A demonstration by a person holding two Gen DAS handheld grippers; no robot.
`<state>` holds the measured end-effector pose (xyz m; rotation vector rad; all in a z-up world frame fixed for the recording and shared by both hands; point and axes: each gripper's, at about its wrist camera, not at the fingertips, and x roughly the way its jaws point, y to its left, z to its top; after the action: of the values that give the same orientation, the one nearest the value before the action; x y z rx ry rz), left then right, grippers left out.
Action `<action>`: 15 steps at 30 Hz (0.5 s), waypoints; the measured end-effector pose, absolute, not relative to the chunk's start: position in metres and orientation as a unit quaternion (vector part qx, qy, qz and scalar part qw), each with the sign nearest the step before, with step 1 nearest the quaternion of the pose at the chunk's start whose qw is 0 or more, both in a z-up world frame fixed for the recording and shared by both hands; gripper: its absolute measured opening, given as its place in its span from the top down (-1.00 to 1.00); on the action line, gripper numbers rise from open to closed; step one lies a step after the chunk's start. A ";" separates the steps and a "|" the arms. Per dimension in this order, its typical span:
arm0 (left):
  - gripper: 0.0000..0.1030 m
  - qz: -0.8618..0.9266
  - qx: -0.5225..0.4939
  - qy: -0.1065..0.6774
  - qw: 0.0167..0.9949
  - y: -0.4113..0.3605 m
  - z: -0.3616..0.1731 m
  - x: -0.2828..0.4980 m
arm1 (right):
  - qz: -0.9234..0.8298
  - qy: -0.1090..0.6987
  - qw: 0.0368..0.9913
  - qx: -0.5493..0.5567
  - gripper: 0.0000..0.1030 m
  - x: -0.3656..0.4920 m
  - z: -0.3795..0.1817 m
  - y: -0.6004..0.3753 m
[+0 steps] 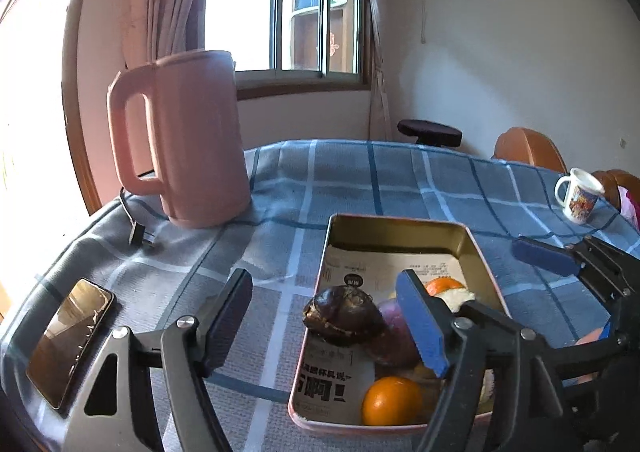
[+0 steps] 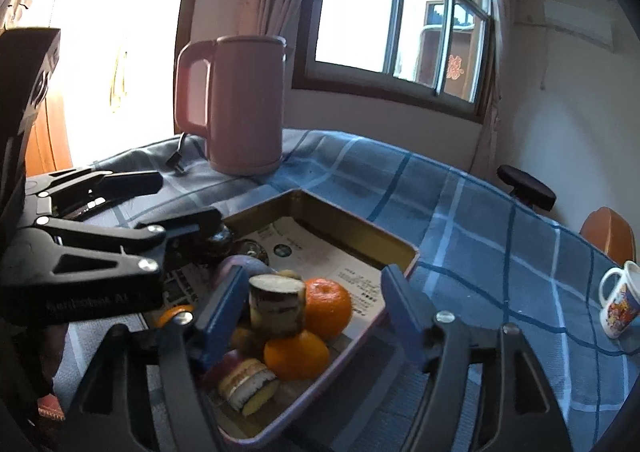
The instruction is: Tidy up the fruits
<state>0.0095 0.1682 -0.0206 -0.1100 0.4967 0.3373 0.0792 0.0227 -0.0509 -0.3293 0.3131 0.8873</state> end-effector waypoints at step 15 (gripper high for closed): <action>-0.49 0.149 -0.058 0.215 0.964 0.153 0.001 -0.005 | 0.365 0.105 0.920 -0.102 -0.83 0.069 -0.016 -0.036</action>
<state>-0.0047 0.1532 0.0007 -0.1167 0.4348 0.3010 0.0692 -0.0360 -0.0156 -0.2097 0.2166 0.7496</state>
